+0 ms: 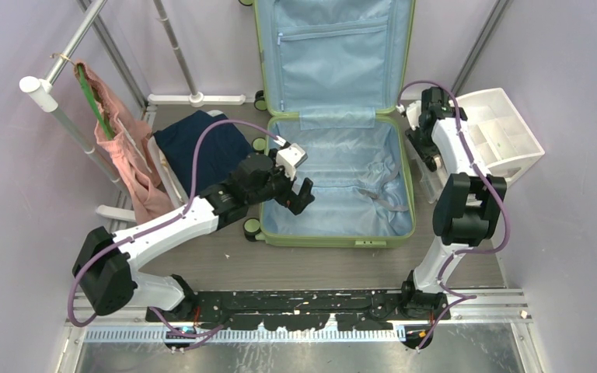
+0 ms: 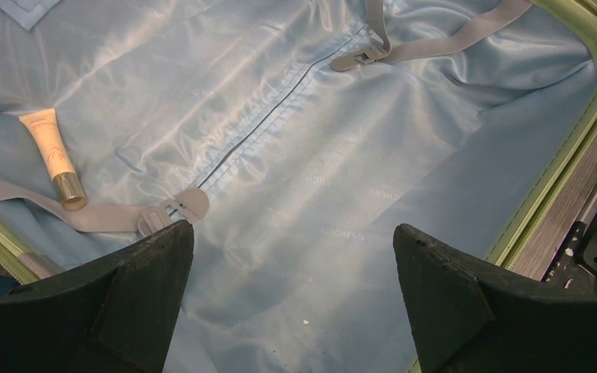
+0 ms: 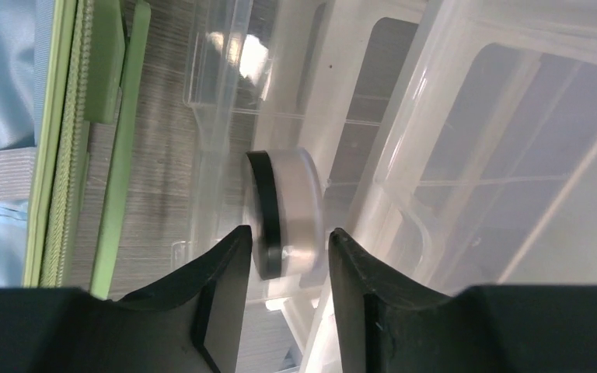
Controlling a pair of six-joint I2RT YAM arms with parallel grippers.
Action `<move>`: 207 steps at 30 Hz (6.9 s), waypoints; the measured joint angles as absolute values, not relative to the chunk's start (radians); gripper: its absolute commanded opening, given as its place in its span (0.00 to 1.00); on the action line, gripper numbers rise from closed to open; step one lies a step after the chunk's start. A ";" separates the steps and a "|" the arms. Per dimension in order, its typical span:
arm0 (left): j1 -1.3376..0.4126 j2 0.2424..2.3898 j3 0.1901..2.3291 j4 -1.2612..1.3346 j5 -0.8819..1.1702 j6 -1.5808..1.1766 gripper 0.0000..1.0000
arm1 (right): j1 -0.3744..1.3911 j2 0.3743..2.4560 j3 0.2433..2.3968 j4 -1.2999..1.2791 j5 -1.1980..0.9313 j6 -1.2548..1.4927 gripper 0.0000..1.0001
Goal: Open, take out, and arrange the luggage
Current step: Place the personal item in the drawer, then close the drawer of the storage box, then pick up the storage box at the center of the board.
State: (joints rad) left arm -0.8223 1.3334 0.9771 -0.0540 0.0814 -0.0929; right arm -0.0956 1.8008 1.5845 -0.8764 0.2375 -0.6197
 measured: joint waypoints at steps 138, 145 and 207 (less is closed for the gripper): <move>-0.811 1.341 1.030 -0.102 0.071 -0.105 1.00 | -0.139 1.794 1.489 -0.746 0.206 -0.394 0.09; -0.811 1.341 1.030 -0.103 0.060 -0.116 1.00 | -0.140 1.811 1.488 -0.666 0.316 -0.424 0.21; -0.561 1.179 0.992 -0.023 0.142 -0.403 0.94 | -0.414 1.904 2.228 -1.393 -0.269 -0.441 0.54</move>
